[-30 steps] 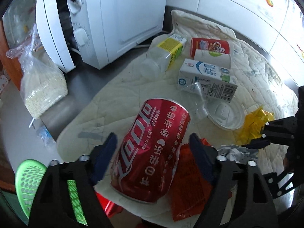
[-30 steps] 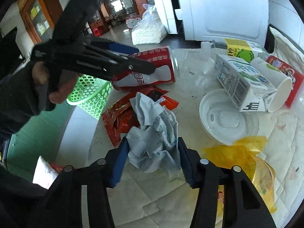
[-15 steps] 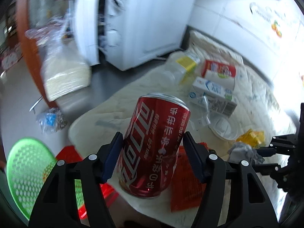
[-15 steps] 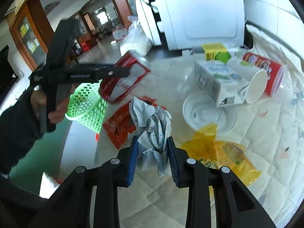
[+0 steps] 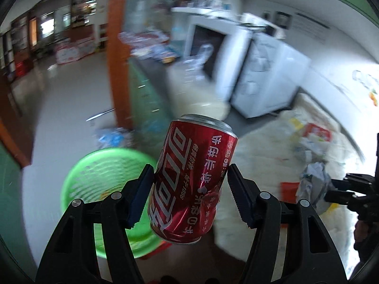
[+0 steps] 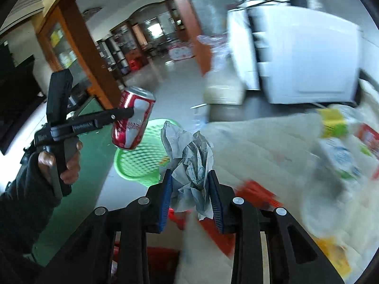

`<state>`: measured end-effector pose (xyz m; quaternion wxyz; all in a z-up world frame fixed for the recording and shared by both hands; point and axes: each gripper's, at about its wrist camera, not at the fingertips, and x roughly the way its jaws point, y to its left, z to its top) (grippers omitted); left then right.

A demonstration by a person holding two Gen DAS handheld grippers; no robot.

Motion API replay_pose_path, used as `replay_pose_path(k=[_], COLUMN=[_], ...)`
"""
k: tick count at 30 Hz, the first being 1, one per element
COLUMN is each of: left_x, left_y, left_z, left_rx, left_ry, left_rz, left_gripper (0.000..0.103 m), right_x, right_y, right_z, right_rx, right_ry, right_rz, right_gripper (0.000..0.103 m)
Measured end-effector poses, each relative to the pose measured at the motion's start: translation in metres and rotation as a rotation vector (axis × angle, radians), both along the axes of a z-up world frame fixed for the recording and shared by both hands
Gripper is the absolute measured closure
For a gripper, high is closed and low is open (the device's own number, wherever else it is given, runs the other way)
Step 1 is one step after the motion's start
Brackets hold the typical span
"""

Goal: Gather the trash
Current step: 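Carry the can in the left tool and tissue in the right tool into the green basket, releasing both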

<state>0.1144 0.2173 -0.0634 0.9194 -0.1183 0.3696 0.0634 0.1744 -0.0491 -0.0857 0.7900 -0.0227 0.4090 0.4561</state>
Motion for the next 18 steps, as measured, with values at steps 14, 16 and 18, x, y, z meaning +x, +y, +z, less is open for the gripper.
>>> replay_pose_path(k=[14, 16, 18], left_x=[-0.013, -0.018, -0.021], left_y=[0.103, 0.105, 0.110], left_z=[-0.101, -0.109, -0.116], left_rx=[-0.122, -0.134, -0.149], left_ry=[0.178, 0.187, 0.192], left_rz=[0.220, 0.232, 0.248], left_gripper=[0.039, 0.040, 0.039], right_x=[0.024, 0.025, 0.028], right_y=[0.174, 0.190, 0.201], right_z=[-0.052, -0.062, -0.072], right_rx=[-0.076, -0.089, -0.093], right_ry=[0.097, 0.108, 0.135], right_rz=[0.073, 0.068, 0.059], right_gripper=[0.073, 0.073, 0.073])
